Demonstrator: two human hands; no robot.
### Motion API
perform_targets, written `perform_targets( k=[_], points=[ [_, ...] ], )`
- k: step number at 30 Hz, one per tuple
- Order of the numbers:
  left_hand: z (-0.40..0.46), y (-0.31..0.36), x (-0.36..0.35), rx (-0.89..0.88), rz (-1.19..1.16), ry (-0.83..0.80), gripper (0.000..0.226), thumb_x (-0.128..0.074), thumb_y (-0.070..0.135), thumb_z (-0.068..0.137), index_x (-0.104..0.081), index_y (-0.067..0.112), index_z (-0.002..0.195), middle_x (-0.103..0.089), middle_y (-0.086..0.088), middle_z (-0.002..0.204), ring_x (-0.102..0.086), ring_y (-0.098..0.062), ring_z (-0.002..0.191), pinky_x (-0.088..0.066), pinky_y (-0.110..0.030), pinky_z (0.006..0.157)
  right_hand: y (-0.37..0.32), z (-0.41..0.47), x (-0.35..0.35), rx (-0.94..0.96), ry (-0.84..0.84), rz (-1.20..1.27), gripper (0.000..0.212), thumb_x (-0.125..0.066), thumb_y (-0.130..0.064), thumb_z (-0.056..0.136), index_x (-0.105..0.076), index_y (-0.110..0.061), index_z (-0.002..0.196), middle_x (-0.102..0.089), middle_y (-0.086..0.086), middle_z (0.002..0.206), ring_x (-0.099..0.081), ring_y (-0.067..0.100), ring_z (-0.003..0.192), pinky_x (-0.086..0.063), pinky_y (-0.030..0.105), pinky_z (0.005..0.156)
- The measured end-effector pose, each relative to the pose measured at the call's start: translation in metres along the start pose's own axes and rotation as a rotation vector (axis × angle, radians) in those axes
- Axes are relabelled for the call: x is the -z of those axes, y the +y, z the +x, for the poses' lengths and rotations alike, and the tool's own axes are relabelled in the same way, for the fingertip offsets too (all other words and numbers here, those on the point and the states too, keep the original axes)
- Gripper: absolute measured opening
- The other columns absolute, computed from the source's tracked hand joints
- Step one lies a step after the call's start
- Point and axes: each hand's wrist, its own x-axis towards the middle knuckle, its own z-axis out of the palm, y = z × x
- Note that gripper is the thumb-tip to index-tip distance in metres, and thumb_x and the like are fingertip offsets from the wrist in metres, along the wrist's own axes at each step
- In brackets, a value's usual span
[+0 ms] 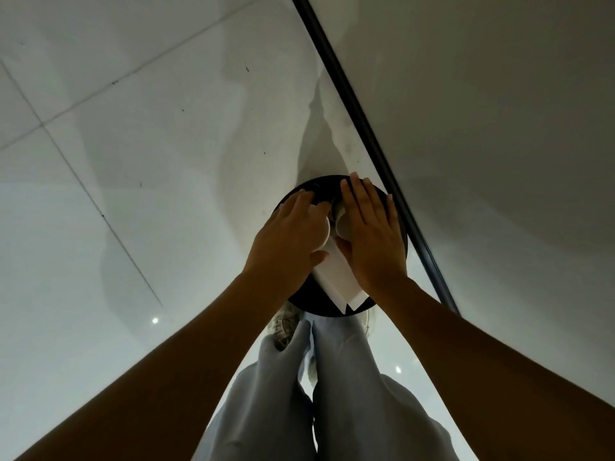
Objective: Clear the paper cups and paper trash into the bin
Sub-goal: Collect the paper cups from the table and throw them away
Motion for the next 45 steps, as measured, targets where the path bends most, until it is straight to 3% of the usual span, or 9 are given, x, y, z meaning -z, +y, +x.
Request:
perform_targets(
  k=[5, 9, 16, 21, 27, 38, 45],
  points=[
    [-0.001, -0.005, -0.014, 0.032, -0.01, 0.039, 0.078, -0.062, 0.044, 0.086, -0.022, 0.02, 0.148, -0.015, -0.008, 0.157, -0.011, -0.027, 0.146, -0.014, -0.039, 0.119, -0.001, 0.011, 0.005, 0.001, -0.102, -0.128, 0.107, -0.076, -0.045, 0.075, -0.01, -0.014, 0.153, -0.017, 0.009, 0.159, -0.015, 0.027, 0.147, -0.006, 0.048, 0.115],
    [-0.017, 0.002, -0.008, 0.064, -0.044, 0.072, 0.085, -0.065, 0.046, 0.084, -0.019, 0.018, 0.15, -0.014, -0.011, 0.158, -0.014, -0.029, 0.146, -0.021, -0.045, 0.118, 0.0, 0.0, 0.036, 0.014, -0.232, -0.074, 0.111, -0.073, -0.045, 0.078, 0.004, -0.016, 0.152, -0.001, 0.006, 0.162, 0.0, 0.024, 0.149, 0.003, 0.045, 0.117],
    [-0.096, 0.031, 0.036, 0.167, -0.114, 0.062, 0.067, -0.054, 0.041, 0.093, -0.025, 0.016, 0.147, -0.021, -0.008, 0.156, -0.018, -0.025, 0.145, -0.018, -0.039, 0.118, -0.016, -0.049, 0.121, -0.087, -0.337, 0.062, 0.092, -0.069, -0.029, 0.087, -0.006, -0.02, 0.154, -0.007, 0.006, 0.161, -0.009, 0.025, 0.148, -0.02, 0.048, 0.118],
    [-0.16, 0.054, 0.091, 0.221, -0.137, 0.062, 0.062, -0.048, 0.039, 0.096, -0.024, 0.014, 0.148, -0.022, -0.009, 0.156, -0.019, -0.025, 0.145, -0.014, -0.035, 0.118, -0.044, -0.078, 0.192, -0.181, -0.341, 0.195, 0.079, -0.065, -0.024, 0.09, -0.017, -0.017, 0.152, -0.018, 0.007, 0.159, -0.019, 0.026, 0.146, -0.027, 0.042, 0.116],
    [-0.217, 0.073, 0.139, 0.309, -0.181, 0.134, 0.057, -0.052, 0.032, 0.096, -0.031, 0.012, 0.145, -0.027, -0.011, 0.154, -0.025, -0.026, 0.142, -0.021, -0.033, 0.115, -0.076, -0.101, 0.255, -0.197, -0.363, 0.271, 0.073, -0.063, -0.021, 0.09, -0.023, -0.014, 0.15, -0.023, 0.009, 0.157, -0.025, 0.027, 0.143, -0.033, 0.043, 0.113],
    [-0.321, 0.116, 0.157, 0.562, -0.423, 0.221, 0.056, -0.052, 0.03, 0.095, -0.032, 0.014, 0.145, -0.029, -0.009, 0.153, -0.026, -0.025, 0.141, -0.025, -0.035, 0.114, -0.119, -0.146, 0.329, 0.074, -0.431, 0.129, 0.068, -0.065, -0.017, 0.087, -0.032, -0.011, 0.146, -0.031, 0.011, 0.152, -0.033, 0.03, 0.137, -0.04, 0.039, 0.106],
    [-0.465, 0.126, 0.152, 0.815, -0.592, 0.395, 0.053, -0.054, 0.029, 0.093, -0.038, 0.012, 0.141, -0.041, -0.01, 0.144, -0.037, -0.027, 0.133, -0.034, -0.037, 0.109, -0.236, -0.203, 0.377, 0.421, -0.572, -0.028, 0.066, -0.06, -0.02, 0.091, -0.028, -0.012, 0.148, -0.024, 0.009, 0.155, -0.028, 0.03, 0.139, -0.032, 0.039, 0.111]
  ],
)
